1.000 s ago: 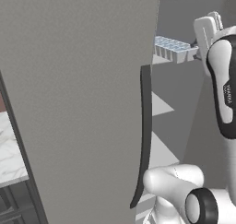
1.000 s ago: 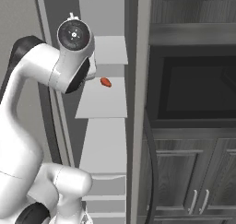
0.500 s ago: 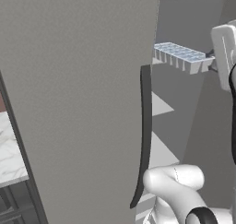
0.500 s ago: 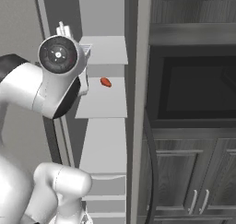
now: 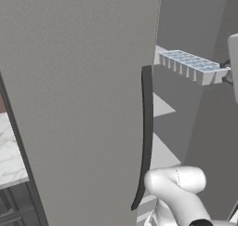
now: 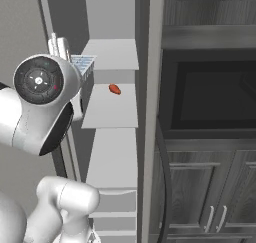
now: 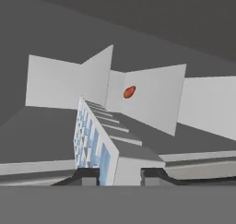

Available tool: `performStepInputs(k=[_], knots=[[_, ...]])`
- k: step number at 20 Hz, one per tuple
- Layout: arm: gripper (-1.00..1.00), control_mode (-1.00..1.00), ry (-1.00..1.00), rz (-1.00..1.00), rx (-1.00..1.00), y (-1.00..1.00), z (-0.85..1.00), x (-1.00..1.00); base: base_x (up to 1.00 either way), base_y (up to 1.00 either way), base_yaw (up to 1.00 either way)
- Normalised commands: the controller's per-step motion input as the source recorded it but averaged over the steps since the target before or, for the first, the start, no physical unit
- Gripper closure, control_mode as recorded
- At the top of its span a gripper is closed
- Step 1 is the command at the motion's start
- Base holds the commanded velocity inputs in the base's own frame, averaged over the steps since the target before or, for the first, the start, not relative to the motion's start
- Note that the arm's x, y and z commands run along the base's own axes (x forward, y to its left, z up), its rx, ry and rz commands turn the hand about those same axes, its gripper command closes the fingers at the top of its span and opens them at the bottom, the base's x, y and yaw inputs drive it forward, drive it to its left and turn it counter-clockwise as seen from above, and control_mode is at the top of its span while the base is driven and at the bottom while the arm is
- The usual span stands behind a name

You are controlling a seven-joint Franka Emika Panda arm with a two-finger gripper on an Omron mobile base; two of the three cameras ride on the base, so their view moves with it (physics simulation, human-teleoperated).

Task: Open the freezer door, pick up the ice cube tray from the freezer, and place it on the dining counter.

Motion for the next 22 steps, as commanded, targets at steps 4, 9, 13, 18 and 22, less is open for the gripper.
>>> performStepInputs(k=[4,9,13,18,22], knots=[[1.0,-1.0,0.0,-0.01,0.0,0.0,0.0,-0.52,0.0,0.0,0.0],[1.0,-1.0,0.0,0.0,0.0,0.0,-0.04,-0.52,0.0,0.0,0.0],[1.0,-1.0,0.0,0.0,0.0,0.02,-0.12,-0.47,0.0,0.0,0.0],[1.0,-1.0,-0.01,0.0,0.0,0.01,-0.15,-0.43,0.0,0.0,0.0],[1.0,-1.0,0.0,0.0,0.0,0.05,-0.15,-0.35,0.0,0.0,0.0]])
